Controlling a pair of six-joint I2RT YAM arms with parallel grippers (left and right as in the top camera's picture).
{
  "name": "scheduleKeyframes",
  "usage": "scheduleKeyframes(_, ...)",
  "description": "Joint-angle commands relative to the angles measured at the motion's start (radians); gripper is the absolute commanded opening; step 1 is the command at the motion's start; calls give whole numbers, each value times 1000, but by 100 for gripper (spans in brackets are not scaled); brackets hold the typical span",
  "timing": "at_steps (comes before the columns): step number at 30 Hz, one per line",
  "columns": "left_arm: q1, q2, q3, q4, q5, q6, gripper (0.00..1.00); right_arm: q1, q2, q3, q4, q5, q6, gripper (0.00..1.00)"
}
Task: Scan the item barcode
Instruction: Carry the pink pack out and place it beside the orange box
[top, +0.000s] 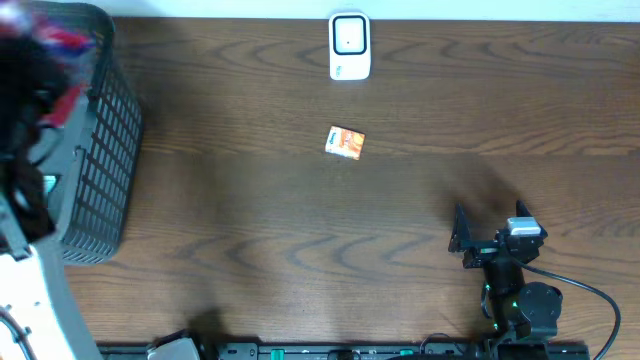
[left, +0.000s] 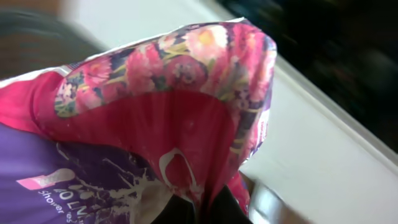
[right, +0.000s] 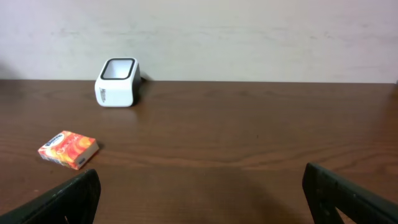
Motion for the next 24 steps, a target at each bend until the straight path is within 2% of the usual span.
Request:
scheduleKeyframes(1,-148,25,6,16,145,118,7,-6,-6,-4,-1,-3,-10,99)
scheduleKeyframes(7,-399,146,-10,23,98,280,7,-6,-6,-4,-1,-3,-10,99)
scheduleKeyframes(13,-523,375,-20,24,-37,393,7,-6,-6,-4,-1,-3,-10,99)
scheduleKeyframes(24,-634,776,-20,69,-118,388,8,-6,-6,-4,-1,-3,-10,99)
